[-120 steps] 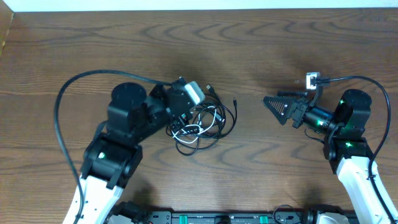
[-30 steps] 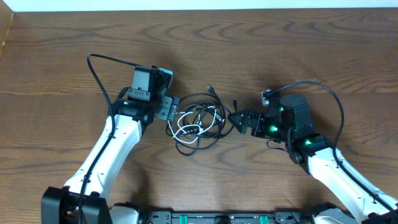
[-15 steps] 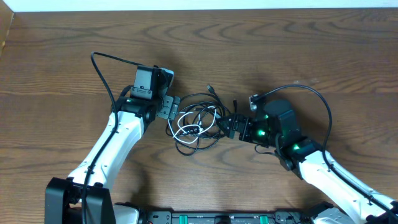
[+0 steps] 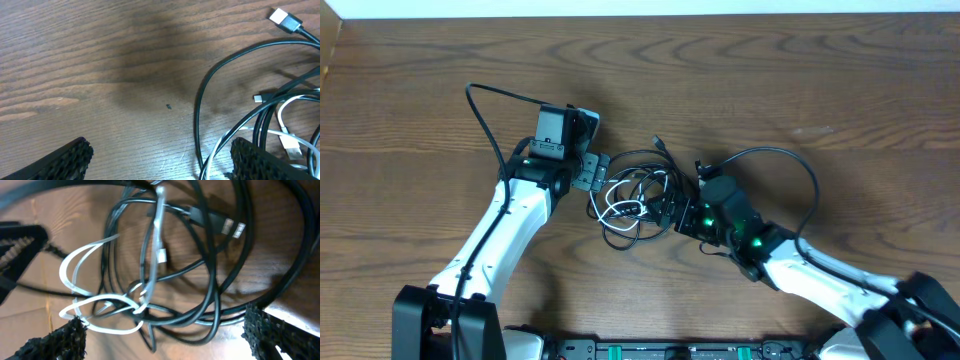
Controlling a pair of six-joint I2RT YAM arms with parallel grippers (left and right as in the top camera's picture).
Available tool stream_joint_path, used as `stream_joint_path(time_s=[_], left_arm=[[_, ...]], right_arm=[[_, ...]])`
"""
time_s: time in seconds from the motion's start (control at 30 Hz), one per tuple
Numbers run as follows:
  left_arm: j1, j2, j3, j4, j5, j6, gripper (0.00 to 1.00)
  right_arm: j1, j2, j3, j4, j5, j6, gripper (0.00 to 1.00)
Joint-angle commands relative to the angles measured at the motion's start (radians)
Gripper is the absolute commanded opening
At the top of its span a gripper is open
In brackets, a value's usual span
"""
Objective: Untangle cables
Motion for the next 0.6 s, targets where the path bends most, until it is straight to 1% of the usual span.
stream_joint_path(time_s=[0.0, 0.2, 0.33, 0.47, 0.53, 0.57], left_arm=[[0.006, 0.008, 0.013, 0.001, -0.003, -0.005, 0.89], [0.006, 0.008, 0.013, 0.001, -0.003, -0.005, 0.89], [0.006, 0.008, 0.013, 0.001, -0.003, -0.005, 0.89], [0.006, 0.008, 0.013, 0.001, -0.003, -0.005, 0.89], [0.006, 0.008, 0.013, 0.001, -0.003, -0.005, 0.89], [0.006, 0.008, 0.013, 0.001, -0.003, -0.005, 0.89]], right_arm=[[0.022, 0.077, 0.013, 0.065, 0.058, 0.057, 0.98], [0.030, 0.145, 0.013, 0.146, 0.055, 0.057, 0.95], [0.037, 0.179, 0.013, 0.178, 0.055, 0.058, 0.86], [0.037, 0.206, 0.013, 0.210, 0.055, 0.065, 0.74], [0.037, 0.210, 0.013, 0.212, 0.056, 0.065, 0.58], [0.037, 0.210, 0.013, 0.212, 0.058, 0.065, 0.52]])
